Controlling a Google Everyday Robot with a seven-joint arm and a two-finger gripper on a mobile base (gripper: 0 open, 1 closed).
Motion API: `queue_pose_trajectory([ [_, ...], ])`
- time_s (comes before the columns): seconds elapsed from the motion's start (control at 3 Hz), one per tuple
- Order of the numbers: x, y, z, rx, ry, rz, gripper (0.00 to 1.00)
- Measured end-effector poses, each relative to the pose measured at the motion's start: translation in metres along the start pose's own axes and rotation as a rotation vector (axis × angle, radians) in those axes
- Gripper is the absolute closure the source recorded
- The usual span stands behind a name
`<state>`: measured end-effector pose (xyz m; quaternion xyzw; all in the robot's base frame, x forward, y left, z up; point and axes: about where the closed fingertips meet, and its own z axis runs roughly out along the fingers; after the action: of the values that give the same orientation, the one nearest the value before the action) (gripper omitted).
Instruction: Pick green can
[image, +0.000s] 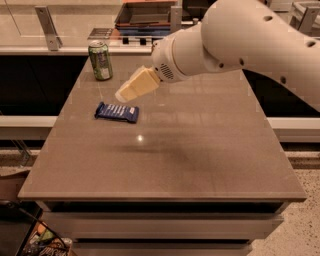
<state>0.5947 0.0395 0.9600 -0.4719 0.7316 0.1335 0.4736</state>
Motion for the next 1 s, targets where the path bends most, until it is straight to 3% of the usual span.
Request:
queue_pose_trajectory([
  [0.33, -0.018, -0.006, 0.030, -0.003, -0.050, 0.004, 0.00],
  [1.0, -0.051, -0.027, 0.099, -0.058, -0.119, 0.017, 0.00],
])
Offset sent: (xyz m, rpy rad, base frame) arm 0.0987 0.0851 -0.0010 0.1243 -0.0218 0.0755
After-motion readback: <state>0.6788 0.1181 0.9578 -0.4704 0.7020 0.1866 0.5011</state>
